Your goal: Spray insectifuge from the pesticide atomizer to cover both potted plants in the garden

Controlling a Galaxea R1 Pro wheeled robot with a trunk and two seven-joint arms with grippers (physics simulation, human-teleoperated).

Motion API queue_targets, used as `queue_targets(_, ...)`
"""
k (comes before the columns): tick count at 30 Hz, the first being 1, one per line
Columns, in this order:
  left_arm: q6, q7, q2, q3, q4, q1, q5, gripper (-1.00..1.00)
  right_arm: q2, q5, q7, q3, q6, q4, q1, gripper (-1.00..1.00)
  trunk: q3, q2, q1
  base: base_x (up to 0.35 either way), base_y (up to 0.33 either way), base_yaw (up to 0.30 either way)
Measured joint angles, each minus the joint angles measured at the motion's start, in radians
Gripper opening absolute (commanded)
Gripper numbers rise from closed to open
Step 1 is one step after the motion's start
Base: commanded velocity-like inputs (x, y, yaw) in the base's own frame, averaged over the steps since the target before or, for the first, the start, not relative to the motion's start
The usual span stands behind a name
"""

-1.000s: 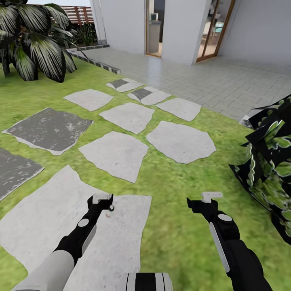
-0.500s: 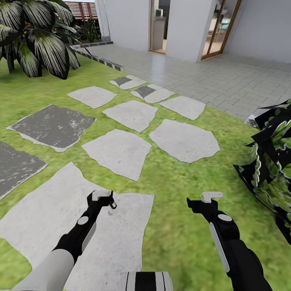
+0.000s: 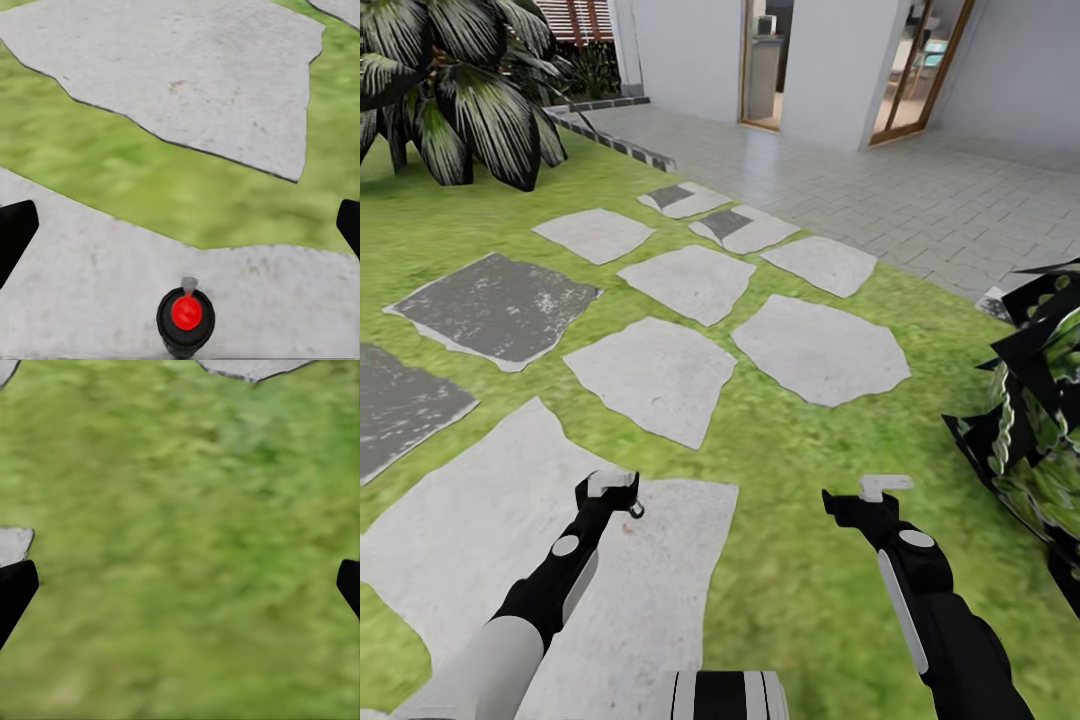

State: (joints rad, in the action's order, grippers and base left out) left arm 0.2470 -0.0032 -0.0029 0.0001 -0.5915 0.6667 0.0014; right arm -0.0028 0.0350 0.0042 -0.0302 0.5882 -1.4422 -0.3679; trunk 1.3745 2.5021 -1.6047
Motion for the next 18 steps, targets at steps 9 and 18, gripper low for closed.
queue_targets(9,0.0,0.0,0.0,0.005,-0.008,0.0,0.002,1.0,0.0,0.0,0.0,-0.001,0.0,0.0,0.0,1.0,0.006,0.0,0.0,0.0,-0.001,0.061)
queue_targets(18,0.0,0.001,0.0,0.004,-0.009,0.0,0.0,1.0,0.0,0.0,0.0,-0.001,0.0,0.0,0.0,1.0,0.006,0.0,0.0,0.0,0.0,0.001)
